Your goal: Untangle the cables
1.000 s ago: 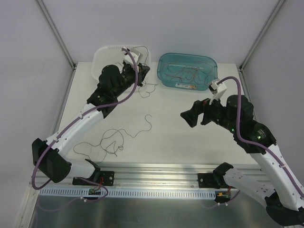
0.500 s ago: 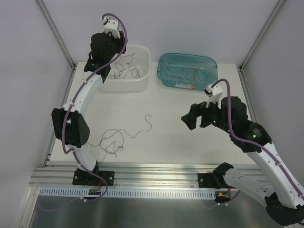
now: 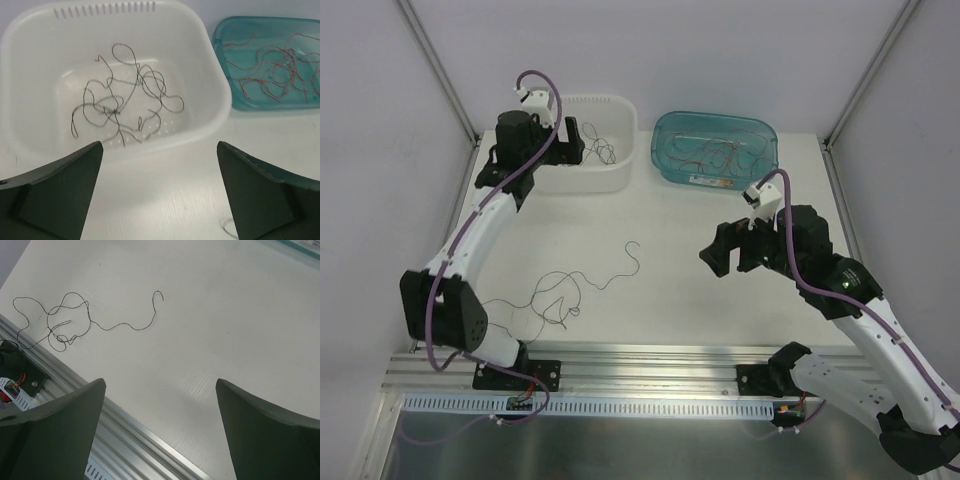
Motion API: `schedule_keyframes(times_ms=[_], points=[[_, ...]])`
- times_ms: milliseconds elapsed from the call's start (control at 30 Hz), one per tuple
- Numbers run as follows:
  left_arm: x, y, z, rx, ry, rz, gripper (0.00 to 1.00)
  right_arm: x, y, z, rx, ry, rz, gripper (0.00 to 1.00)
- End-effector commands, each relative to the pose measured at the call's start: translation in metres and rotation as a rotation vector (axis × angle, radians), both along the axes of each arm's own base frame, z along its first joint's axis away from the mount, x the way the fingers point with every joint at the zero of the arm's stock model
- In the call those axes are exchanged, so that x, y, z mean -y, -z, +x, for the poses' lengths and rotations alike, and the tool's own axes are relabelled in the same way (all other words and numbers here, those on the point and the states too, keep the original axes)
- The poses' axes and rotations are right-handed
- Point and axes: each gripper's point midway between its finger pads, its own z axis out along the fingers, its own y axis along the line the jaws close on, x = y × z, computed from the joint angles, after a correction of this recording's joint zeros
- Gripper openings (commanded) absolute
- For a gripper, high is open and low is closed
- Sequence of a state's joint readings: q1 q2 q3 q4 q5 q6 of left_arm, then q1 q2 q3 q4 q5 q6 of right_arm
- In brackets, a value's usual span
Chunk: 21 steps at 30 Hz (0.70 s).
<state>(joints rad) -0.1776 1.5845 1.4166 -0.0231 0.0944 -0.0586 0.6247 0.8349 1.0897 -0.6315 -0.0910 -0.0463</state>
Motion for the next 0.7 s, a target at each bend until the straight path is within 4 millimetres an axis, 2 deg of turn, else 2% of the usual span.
schedule_keyframes(times_ms=[0,33,67,100,133,167,200,233,267,333,367,500,600,667], points=[[-0.007,-0.019,-0.067,-0.04,-0.05,-0.11,0.99,-0.004,-0.006,-0.002,0.029,-0.015,0.043,0.97],[-0.008,-0.002,-0.086,-0.121,-0.084,-0.145,0.99,-0.005,-0.006,-0.003,0.028,-0.019,0.047,0.97],[-0.009,0.025,-0.104,-0.197,-0.101,-0.149,0.99,-0.005,-0.005,-0.005,0.025,-0.024,0.048,0.97],[-0.01,0.022,-0.123,-0.198,-0.108,-0.169,0.99,-0.005,-0.002,-0.005,0.019,-0.026,0.048,0.97],[-0.003,0.032,-0.138,-0.237,-0.11,-0.193,0.99,-0.006,0.0,-0.006,0.009,-0.027,0.05,0.97],[-0.004,0.063,-0.16,-0.335,-0.124,-0.176,0.99,-0.006,0.003,-0.007,0.001,-0.03,0.046,0.97],[-0.002,0.063,-0.176,-0.344,-0.12,-0.188,0.99,-0.008,0.005,-0.008,-0.008,-0.04,0.048,0.97],[0.007,0.074,-0.192,-0.39,-0.112,-0.203,0.99,-0.008,0.008,-0.01,-0.017,-0.044,0.046,0.97],[0.007,0.099,-0.212,-0.473,-0.12,-0.185,0.99,-0.009,0.01,-0.011,-0.024,-0.05,0.046,0.97],[0.009,0.113,-0.234,-0.527,-0.156,-0.21,0.99,-0.011,0.016,-0.013,-0.043,-0.064,0.047,0.97],[0.014,0.133,-0.25,-0.58,-0.143,-0.195,0.99,-0.011,0.017,-0.014,-0.046,-0.065,0.047,0.97],[0.018,0.174,-0.285,-0.706,-0.169,-0.209,0.99,-0.013,0.025,-0.018,-0.07,-0.08,0.048,0.97],[0.018,0.195,-0.296,-0.757,-0.209,-0.189,0.98,-0.014,0.029,-0.021,-0.087,-0.093,0.051,0.97],[0.019,0.2,-0.297,-0.776,-0.211,-0.176,0.95,-0.015,0.033,-0.021,-0.096,-0.095,0.05,0.97]])
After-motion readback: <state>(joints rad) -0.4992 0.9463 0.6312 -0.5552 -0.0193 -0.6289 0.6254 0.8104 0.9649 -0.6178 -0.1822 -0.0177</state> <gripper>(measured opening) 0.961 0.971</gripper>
